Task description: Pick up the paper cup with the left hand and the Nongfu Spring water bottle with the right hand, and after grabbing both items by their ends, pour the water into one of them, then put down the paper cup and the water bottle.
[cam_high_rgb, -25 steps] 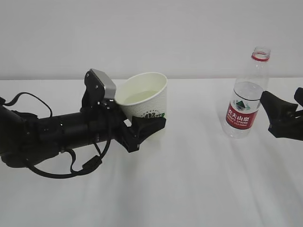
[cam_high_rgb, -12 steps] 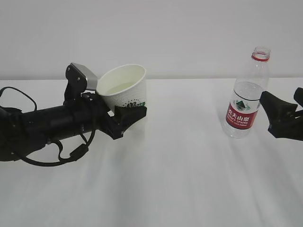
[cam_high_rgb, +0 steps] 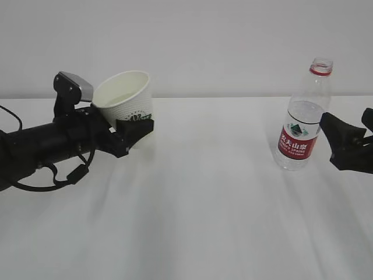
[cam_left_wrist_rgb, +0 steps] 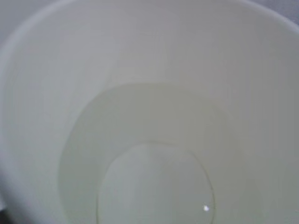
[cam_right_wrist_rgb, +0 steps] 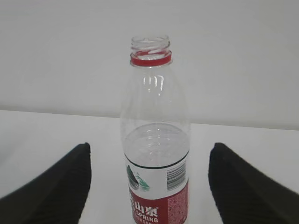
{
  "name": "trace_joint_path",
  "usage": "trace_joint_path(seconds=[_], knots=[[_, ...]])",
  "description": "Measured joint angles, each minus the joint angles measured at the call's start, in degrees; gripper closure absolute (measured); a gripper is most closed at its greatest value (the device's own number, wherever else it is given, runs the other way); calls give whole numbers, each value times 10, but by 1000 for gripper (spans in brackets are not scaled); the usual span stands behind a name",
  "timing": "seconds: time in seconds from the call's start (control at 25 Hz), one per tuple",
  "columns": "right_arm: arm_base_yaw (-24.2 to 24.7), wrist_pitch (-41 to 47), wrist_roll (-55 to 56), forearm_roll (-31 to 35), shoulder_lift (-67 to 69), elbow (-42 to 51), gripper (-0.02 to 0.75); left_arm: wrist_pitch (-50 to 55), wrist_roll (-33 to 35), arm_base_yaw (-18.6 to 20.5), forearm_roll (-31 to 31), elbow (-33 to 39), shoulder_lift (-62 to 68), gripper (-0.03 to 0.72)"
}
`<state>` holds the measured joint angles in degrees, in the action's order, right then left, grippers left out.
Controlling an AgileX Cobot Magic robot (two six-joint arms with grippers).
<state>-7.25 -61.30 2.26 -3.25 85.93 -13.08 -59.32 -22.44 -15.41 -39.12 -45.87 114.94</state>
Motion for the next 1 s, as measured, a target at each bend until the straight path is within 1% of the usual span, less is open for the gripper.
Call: trace_joint_path(seconds=[0.24,0.56,0.84,1.0], knots=[[0,0,0,-1,0,0,149,34,0,41,0,0,0,188],[0,0,0,-1,0,0,149,38,0,93,0,0,0,188],[0,0,0,-1,0,0,149,57,0,123,0,0,0,188],[0,0,0,-1,0,0,149,60,1,130,3,0,0,188]])
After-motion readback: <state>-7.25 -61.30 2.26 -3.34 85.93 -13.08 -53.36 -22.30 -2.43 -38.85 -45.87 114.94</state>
